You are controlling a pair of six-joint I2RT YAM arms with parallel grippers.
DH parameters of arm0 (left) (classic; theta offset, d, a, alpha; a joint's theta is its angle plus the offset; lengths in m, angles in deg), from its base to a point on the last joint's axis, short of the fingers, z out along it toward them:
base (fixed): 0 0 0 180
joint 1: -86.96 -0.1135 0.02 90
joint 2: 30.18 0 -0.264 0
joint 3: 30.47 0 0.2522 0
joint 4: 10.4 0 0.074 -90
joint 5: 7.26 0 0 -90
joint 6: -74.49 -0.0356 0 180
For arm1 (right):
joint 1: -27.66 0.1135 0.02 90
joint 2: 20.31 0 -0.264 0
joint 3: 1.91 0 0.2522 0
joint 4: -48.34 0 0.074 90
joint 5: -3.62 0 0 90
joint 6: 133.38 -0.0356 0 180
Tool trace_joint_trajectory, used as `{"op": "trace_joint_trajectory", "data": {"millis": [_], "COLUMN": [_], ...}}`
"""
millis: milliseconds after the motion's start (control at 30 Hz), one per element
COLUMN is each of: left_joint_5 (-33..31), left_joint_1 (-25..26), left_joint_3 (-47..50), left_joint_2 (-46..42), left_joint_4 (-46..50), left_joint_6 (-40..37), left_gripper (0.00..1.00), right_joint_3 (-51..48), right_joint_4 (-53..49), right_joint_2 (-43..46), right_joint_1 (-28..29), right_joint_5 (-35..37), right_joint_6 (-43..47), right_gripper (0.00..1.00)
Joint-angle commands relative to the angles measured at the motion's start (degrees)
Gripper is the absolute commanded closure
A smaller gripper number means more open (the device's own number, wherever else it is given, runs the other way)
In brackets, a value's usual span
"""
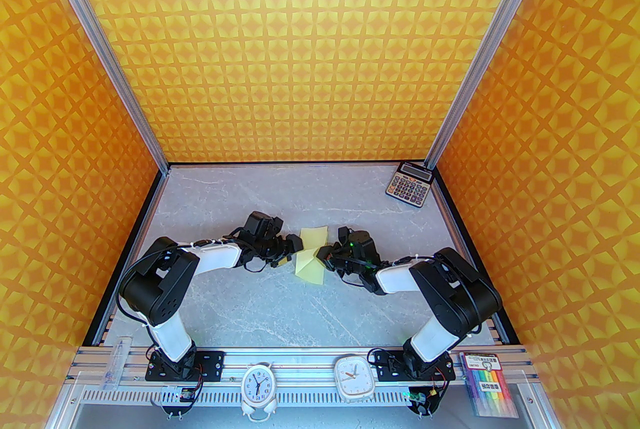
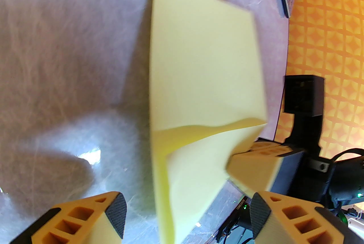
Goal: Fold a paper plane with a square sheet of paper (fold left side to right side)
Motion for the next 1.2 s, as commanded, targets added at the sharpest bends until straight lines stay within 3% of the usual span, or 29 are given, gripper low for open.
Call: {"op": "trace_joint_trajectory", "data": {"millis": [0, 300, 433, 500, 733, 800, 833, 900, 1000, 1167], "left_joint_5": [1.48, 4.21, 4.78, 5.17, 5.18, 5.26, 5.36, 5.37, 5.36, 5.36], "left_joint_1": [0.87, 2.47, 2.52, 2.5, 2.46, 2.51, 2.47, 2.37, 2.16, 1.73], "left_joint_3": [0.35, 1.72, 3.87, 4.84, 6.51, 6.68, 6.75, 7.27, 8.14, 7.97], "left_joint_2": [1.74, 5.04, 4.38, 4.29, 3.76, 4.17, 4.36, 4.63, 4.63, 3.04], "left_joint_4": [-0.41, -8.86, -14.37, -17.26, -22.37, -24.12, -24.58, -26.28, -28.62, -26.55], "left_joint_6": [1.93, 7.51, 9.64, 10.8, 12.56, 13.4, 13.66, 14.59, 15.86, 15.04], "left_gripper": [0.26, 0.39, 0.51, 0.63, 0.81, 0.82, 0.84, 0.89, 0.94, 1.0], "right_joint_3": [-0.24, -0.24, -0.33, -0.42, -1.01, -1.28, -1.42, -2.03, -3.45, -4.31], "right_joint_4": [1.03, 1.37, 1.69, 2.16, 3.04, 3.04, 2.95, 2.82, 1.66, -8.28], "right_joint_2": [0.81, 0.58, 0.54, 0.3, 0.62, 0.89, 0.99, 1.41, 3.25, 11.35], "right_joint_1": [-0.37, -0.64, -0.88, -1.14, -1.59, -1.69, -1.77, -2.1, -3.34, -6.23], "right_joint_5": [-1.07, -1.22, -1.29, -1.53, -2.22, -2.31, -2.34, -2.34, -2.2, -1.42], "right_joint_6": [0.67, 0.55, 0.47, 0.23, -0.06, -0.06, -0.07, -0.15, 0.47, 4.98], "right_gripper": [1.0, 0.98, 0.96, 0.95, 0.77, 0.76, 0.73, 0.57, 0.54, 0.34]}}
